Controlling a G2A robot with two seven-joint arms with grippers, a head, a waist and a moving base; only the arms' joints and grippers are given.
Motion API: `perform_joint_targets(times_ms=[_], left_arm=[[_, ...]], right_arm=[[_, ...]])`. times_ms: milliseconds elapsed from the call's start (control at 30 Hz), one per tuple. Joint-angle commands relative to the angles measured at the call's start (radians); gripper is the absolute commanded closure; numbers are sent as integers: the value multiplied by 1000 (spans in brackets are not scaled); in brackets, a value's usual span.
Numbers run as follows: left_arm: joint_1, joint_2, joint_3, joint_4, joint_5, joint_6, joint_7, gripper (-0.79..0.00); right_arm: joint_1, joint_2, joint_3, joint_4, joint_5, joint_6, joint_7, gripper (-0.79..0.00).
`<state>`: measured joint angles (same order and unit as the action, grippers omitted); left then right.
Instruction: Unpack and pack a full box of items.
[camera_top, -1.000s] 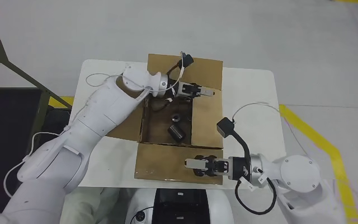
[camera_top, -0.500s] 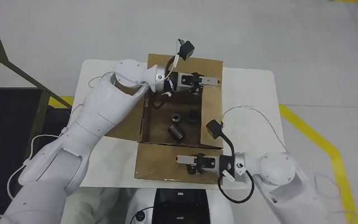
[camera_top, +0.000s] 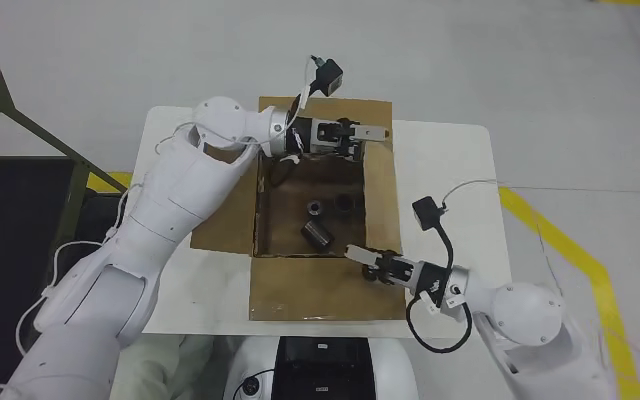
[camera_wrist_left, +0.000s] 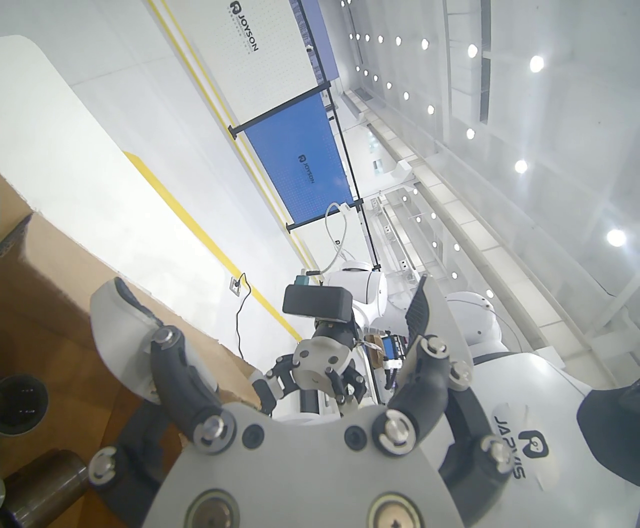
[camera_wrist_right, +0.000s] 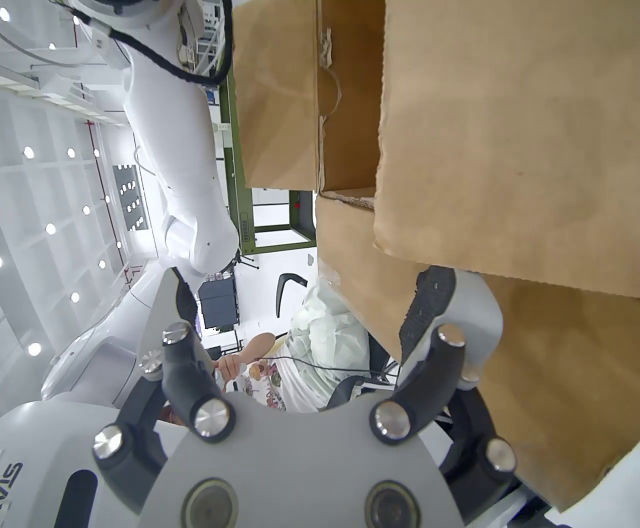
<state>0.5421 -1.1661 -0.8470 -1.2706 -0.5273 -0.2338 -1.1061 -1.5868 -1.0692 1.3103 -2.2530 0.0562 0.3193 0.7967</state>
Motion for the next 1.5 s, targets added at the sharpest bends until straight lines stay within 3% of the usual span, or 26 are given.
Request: perform_joint_targets(times_ms=[0, 367, 700, 1200, 1467], left_arm=[[7, 10, -33, -5, 11, 0, -13, -785], [85, 70, -221, -91, 61, 37, -84, -785], [144, 102, -321, -153, 91, 63, -129, -785], [132, 143, -464, -82, 72, 21, -272, -785], [124, 148, -463, -38, 38, 25, -298, -785]], right_arm=[[-18, 2, 20, -13, -5, -8, -18, -785], [-103, 11, 101, -75, -50, -69, -108, -785], [-165, 18, 159, -88, -164, -49, -175, -785], [-170, 18, 190, 32, -225, -80, -258, -785], [-128, 14, 127, 95, -280, -58, -266, -785]])
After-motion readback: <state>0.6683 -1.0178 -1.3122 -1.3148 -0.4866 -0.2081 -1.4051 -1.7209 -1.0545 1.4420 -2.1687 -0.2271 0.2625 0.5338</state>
